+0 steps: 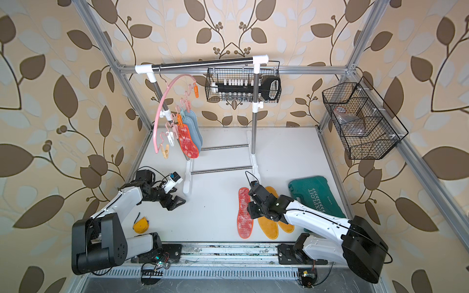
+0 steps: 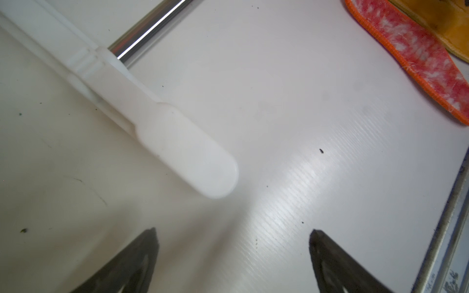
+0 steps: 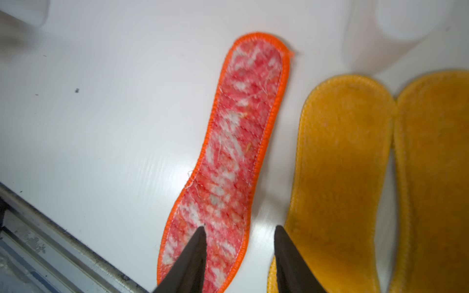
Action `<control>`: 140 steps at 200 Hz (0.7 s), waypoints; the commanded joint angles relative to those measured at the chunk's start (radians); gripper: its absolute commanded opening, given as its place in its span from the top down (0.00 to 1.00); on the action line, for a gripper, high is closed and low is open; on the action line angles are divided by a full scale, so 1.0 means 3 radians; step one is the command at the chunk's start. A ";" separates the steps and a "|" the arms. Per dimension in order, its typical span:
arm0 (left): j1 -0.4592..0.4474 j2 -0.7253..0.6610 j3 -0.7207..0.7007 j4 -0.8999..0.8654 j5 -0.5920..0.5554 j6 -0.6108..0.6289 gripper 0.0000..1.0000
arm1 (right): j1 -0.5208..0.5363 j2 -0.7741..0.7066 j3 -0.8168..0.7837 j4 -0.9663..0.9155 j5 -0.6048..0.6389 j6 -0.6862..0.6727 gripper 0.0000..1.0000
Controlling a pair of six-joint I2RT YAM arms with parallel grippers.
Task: Take the shoe insoles off the hanger
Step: Place the insole at the center of the board, then remove the insole from the hanger.
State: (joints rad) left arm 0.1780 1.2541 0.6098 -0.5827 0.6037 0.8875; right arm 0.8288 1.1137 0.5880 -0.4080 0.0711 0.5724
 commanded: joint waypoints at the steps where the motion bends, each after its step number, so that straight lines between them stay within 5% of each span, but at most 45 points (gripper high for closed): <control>1: 0.0033 -0.0024 0.0064 -0.0098 0.0048 0.0048 0.04 | -0.0012 -0.0271 -0.0095 0.0216 0.0289 -0.0155 0.50; 20: 0.0036 -0.0028 0.0064 -0.0098 0.0048 0.0048 0.04 | -0.0014 -0.0477 -0.0135 0.0323 0.0517 -0.0227 0.28; 25: 0.0036 -0.0028 0.0061 -0.0098 0.0048 0.0048 0.04 | -0.0012 -0.0520 -0.0160 0.0391 0.0567 -0.0240 0.06; 28: 0.0036 -0.0028 0.0061 -0.0098 0.0048 0.0046 0.04 | -0.0009 -0.0539 -0.0171 0.0436 0.0590 -0.0252 0.03; 140: 0.0066 -0.0186 -0.0003 -0.0103 0.0103 0.0076 0.03 | -0.0017 -0.0417 -0.0071 0.0901 0.1208 -0.1288 0.02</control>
State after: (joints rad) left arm 0.1844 1.2240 0.6094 -0.5858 0.6048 0.8921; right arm 0.8280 0.9733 0.5594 -0.1989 0.3523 0.2672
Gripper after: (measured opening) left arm 0.966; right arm 0.978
